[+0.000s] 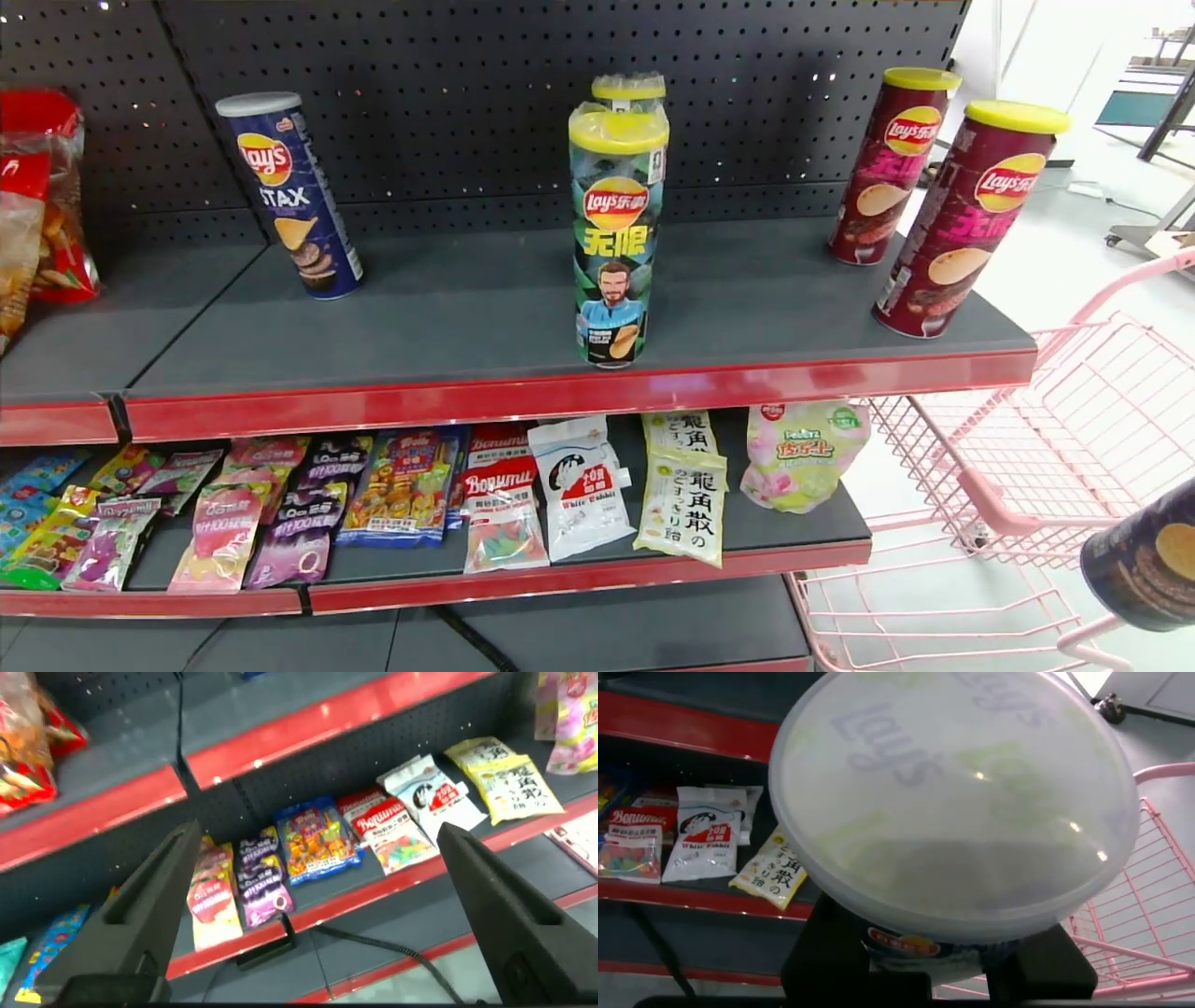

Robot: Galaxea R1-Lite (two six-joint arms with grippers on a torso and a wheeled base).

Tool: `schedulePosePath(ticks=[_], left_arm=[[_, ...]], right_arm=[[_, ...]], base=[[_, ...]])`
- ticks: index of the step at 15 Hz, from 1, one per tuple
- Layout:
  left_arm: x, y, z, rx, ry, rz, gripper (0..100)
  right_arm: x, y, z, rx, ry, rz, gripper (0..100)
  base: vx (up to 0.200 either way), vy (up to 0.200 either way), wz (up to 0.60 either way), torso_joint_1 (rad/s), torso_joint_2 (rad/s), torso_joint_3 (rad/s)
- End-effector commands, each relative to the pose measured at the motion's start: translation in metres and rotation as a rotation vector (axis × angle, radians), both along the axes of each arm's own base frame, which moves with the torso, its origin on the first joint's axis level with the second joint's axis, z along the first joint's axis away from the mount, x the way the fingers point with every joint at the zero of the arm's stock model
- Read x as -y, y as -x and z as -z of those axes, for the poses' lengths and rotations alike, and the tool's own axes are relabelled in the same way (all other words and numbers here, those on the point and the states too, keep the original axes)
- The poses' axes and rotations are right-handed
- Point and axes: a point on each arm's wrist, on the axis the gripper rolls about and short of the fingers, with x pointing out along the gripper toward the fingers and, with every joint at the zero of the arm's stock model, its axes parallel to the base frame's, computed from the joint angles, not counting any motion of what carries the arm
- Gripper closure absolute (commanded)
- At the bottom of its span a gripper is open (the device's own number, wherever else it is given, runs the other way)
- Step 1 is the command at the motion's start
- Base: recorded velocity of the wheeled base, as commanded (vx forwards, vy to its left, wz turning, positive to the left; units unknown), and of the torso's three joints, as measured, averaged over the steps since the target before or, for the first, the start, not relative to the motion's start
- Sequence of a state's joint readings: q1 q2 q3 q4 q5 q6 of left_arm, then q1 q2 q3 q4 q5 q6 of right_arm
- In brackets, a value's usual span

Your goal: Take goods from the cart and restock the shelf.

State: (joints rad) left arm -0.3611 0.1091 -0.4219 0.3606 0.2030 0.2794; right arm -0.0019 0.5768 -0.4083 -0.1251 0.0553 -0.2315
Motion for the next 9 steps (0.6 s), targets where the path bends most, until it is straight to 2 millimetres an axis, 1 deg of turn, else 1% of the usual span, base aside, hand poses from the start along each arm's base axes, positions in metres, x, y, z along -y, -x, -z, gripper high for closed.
schedulePosePath(ticks=[1, 3, 5, 6, 9], left_arm=[[0.0001, -0.0002, -0.0001, -0.001, 0.0, -0.002, 0], [0.0001, -0.0002, -0.0001, -0.001, 0.0, 0.0, 0], [0.0002, -0.0003, 0.0003, -0.003, -0.001, 0.003, 0], [0.0002, -0.0003, 0.0008, -0.003, -0.001, 0.003, 0], [0.0004, -0.0006, 0.0015, -0.006, -0.002, 0.003, 0]], right_arm=[[0.0, -0.0018, -0.0001, -0.007, 0.0, 0.0, 100], [-0.0001, -0.003, -0.0005, -0.01, 0.0, -0.003, 100], [-0.0001, -0.0032, 0.001, -0.016, 0.002, -0.003, 100], [-0.0001, -0.003, 0.0018, -0.018, 0.002, -0.003, 100], [-0.0001, -0.0022, 0.0025, -0.016, 0.003, -0.005, 100]], base=[[0.0, 0.0, 0.0, 0.227, -0.6, -0.393], [0.0, 0.0, 0.0, 0.222, -0.58, -0.359], [0.0, 0.2, 0.0, 0.186, -0.45, -0.293], [0.0, 0.2, 0.0, 0.066, -0.23, -0.11], [0.0, 0.2, 0.0, 0.032, -0.04, -0.036]])
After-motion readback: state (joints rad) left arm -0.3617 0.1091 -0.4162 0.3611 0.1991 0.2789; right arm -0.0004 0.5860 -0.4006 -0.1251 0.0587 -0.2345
